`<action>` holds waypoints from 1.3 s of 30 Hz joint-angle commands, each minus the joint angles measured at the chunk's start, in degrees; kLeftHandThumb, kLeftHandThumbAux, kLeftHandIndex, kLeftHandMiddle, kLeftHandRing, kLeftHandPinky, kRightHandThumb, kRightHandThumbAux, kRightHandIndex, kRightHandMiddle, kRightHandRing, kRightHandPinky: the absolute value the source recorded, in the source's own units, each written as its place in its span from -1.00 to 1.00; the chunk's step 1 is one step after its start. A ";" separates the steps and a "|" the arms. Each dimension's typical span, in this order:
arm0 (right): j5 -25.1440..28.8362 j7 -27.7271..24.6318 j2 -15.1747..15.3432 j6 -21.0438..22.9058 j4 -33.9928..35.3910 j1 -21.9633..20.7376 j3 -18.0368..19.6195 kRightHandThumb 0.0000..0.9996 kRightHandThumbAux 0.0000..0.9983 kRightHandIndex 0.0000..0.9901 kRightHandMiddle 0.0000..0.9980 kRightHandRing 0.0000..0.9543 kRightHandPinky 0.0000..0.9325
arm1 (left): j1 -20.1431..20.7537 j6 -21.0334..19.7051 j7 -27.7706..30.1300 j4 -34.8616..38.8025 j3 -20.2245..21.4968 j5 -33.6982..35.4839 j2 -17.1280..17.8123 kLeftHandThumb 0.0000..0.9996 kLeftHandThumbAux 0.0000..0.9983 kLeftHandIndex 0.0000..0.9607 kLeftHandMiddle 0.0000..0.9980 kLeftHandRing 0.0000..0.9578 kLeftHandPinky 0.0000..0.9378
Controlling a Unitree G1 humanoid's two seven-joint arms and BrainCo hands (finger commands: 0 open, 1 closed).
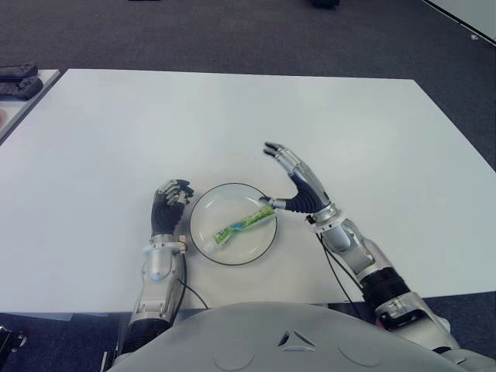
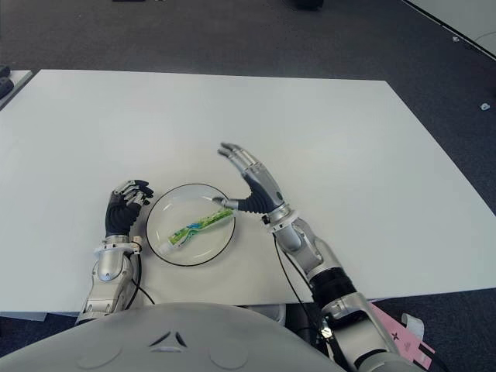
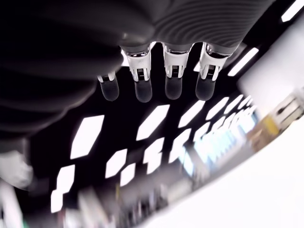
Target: Put the toothpaste on the table into the plate.
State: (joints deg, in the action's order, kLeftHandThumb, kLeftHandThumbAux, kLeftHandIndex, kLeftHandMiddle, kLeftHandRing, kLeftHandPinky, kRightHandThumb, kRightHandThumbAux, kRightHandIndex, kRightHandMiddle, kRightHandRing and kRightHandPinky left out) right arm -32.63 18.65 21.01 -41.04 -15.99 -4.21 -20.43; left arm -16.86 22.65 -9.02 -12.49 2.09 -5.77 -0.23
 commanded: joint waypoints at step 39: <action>26.72 -3.46 -24.44 16.32 -1.99 9.00 17.71 0.41 0.45 -0.12 0.63 0.71 0.78 | -1.11 -2.35 0.19 -1.73 0.20 0.47 0.26 0.41 0.44 -0.10 0.07 0.11 0.11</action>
State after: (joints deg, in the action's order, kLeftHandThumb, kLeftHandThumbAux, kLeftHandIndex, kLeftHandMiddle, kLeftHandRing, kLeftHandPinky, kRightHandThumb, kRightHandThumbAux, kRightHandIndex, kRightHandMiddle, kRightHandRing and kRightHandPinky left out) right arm -6.50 15.21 -2.69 -27.06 -18.41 4.34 -3.37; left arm -16.84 22.38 -9.02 -12.42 2.06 -5.52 0.25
